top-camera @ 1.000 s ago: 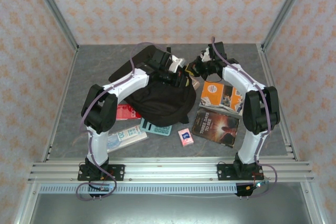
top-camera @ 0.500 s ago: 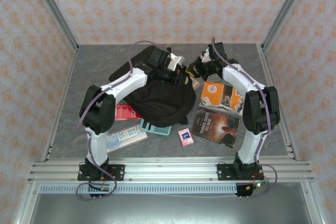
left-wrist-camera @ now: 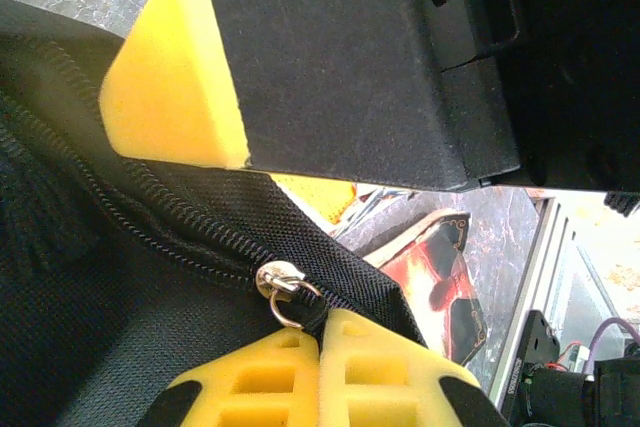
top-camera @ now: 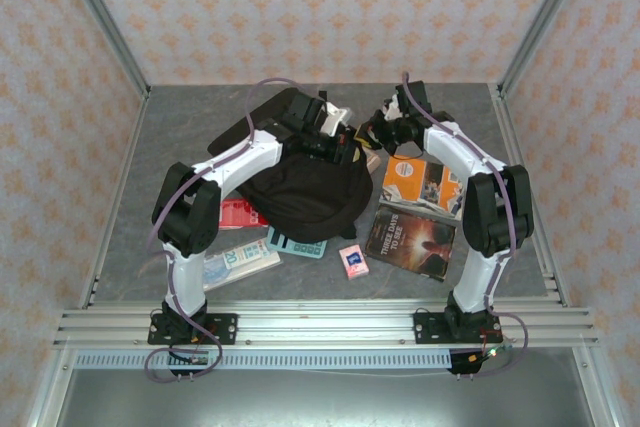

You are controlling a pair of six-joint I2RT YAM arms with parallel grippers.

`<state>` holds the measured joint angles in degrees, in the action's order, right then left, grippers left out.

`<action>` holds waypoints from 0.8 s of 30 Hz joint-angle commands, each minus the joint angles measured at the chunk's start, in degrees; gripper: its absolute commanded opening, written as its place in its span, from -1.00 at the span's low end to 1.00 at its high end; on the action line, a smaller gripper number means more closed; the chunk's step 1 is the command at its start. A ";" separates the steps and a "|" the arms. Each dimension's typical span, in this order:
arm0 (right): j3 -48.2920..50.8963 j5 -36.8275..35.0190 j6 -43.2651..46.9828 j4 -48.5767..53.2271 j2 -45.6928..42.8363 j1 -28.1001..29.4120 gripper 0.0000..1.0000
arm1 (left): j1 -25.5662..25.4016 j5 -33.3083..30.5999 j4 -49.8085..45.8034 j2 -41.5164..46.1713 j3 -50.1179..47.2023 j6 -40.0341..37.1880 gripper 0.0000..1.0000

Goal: Pack the student bag
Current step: Unzip the student bag at the top-center of the table.

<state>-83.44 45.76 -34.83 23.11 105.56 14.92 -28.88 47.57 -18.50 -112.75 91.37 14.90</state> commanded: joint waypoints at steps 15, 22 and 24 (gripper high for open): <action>-2.79 -10.24 2.35 2.47 -0.26 1.29 -1.00 | -1.94 0.80 -2.65 8.06 -5.90 -2.84 -1.00; -2.45 -14.44 4.42 3.52 -1.23 1.86 -1.00 | -4.60 -0.39 -10.45 8.82 -4.00 -6.46 -1.00; -2.47 -15.60 4.85 3.69 -1.39 1.91 -1.00 | -4.95 -1.22 -12.89 9.32 -3.40 -7.32 -1.00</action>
<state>-84.77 35.86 -31.99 27.03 105.56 16.95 -33.08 46.65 -25.10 -106.61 86.08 10.59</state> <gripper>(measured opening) 0.040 0.041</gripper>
